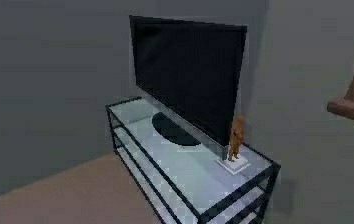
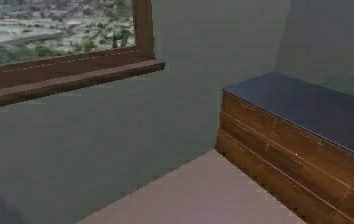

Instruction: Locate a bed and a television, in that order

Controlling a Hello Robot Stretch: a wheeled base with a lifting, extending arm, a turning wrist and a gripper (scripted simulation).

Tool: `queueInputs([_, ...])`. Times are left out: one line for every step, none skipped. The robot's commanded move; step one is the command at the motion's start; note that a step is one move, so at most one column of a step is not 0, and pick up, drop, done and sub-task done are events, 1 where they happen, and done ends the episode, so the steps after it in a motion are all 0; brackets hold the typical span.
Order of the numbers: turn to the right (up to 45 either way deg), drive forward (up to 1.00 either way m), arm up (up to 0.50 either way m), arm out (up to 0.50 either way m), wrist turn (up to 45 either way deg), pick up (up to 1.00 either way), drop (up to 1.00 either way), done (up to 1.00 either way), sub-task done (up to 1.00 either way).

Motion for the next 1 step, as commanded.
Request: queueInputs([0.0, 0.00, 0.00, 0.00, 0.0, 0.00, 0.00, 1.00, 0.00])
